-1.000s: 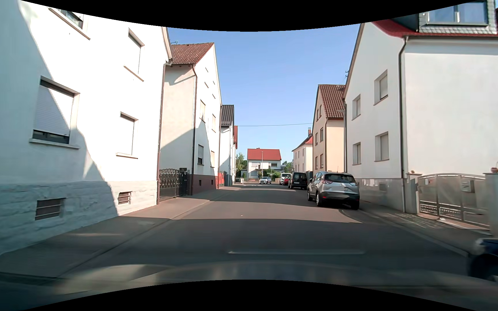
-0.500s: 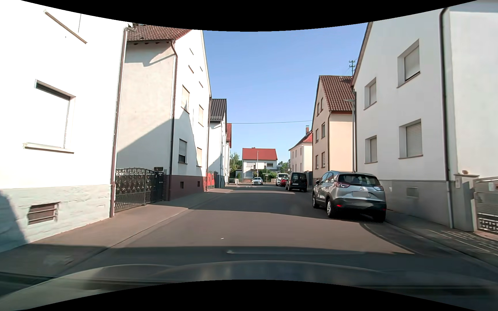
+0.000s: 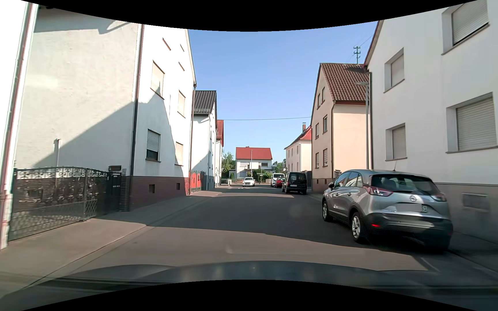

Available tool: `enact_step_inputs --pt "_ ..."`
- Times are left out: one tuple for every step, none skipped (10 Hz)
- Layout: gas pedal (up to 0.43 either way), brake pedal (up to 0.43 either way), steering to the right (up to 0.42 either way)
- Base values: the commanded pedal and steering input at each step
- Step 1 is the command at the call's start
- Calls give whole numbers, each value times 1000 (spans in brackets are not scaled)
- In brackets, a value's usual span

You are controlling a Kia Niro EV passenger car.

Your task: Follow the waypoints while adhering to traffic rules and regulations

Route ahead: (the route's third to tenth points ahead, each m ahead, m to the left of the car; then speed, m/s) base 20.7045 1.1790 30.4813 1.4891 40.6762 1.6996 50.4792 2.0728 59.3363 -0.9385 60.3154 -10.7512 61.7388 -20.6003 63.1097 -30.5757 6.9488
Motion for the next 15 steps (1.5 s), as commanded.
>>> enact_step_inputs --pt "280 0 19" --pt "280 0 12" --pt "280 0 6" --pt "280 0 0" --pt "268 0 -4" --pt "268 0 -8" --pt "268 0 -8" --pt "268 0 -8" --pt "260 0 -8" --pt "228 0 -8" --pt "220 0 -8" --pt "189 0 -8" --pt "169 0 -8" --pt "138 0 -8" --pt "118 0 -9"
